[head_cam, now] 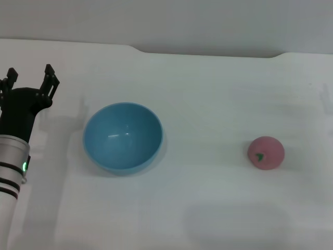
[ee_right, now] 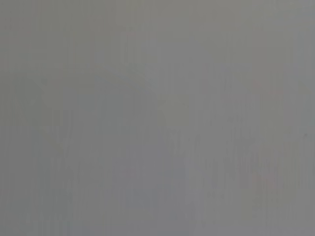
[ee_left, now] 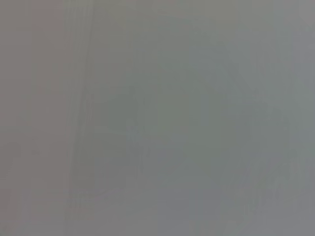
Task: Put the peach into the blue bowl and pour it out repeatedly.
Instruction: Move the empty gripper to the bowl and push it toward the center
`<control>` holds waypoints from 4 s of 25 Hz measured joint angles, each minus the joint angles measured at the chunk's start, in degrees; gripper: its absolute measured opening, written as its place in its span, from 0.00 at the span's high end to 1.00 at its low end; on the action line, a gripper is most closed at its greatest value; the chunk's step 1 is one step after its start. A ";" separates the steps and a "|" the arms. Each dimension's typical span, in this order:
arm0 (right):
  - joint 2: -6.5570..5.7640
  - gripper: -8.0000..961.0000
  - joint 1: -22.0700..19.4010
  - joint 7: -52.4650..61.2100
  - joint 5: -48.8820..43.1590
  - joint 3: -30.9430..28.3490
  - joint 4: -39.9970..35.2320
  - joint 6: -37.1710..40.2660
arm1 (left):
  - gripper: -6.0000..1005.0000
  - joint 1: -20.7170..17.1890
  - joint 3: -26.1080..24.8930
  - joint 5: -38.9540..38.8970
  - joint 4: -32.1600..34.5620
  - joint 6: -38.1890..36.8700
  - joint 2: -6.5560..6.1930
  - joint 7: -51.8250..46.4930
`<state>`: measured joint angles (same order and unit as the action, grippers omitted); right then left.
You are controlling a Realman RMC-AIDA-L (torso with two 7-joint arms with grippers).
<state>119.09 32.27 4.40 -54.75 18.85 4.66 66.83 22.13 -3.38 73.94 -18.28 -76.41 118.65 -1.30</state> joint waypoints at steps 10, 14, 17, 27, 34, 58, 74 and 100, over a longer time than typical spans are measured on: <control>0.05 0.29 -0.66 -0.01 -0.25 0.71 0.54 0.00 | 0.17 -1.40 -0.32 1.14 -1.22 -0.41 0.03 -1.57; 0.13 0.29 -1.19 0.24 -0.29 0.75 0.87 0.09 | 0.17 -1.25 0.98 5.42 -0.94 -1.39 -0.51 -4.11; 0.17 0.29 -1.25 0.29 -0.33 0.76 1.12 0.07 | 0.18 0.38 0.95 9.08 1.66 -0.14 -0.94 -10.69; 0.18 0.29 -1.26 0.28 -0.36 0.81 2.68 0.22 | 0.20 11.38 2.39 17.75 15.19 13.82 -1.57 -37.38; 0.18 0.29 -2.05 0.36 -0.36 0.84 2.91 0.37 | 0.20 17.06 17.39 25.74 32.81 23.67 -0.90 -70.96; 0.04 0.29 -1.59 0.41 -0.34 0.80 2.44 0.61 | 0.20 6.67 60.50 73.61 100.05 -13.96 -0.90 -150.50; 0.00 0.29 0.39 0.05 -0.34 2.15 2.13 0.15 | 0.20 5.17 62.95 69.38 91.79 -12.67 -0.89 -150.89; 0.00 0.29 0.90 -0.01 -0.35 2.16 2.03 0.56 | 0.21 8.46 71.03 74.23 81.03 -2.83 -0.88 -153.03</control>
<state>119.09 33.17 4.39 -55.10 21.00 6.68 67.39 30.59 67.66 148.17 62.74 -79.24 117.77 -154.33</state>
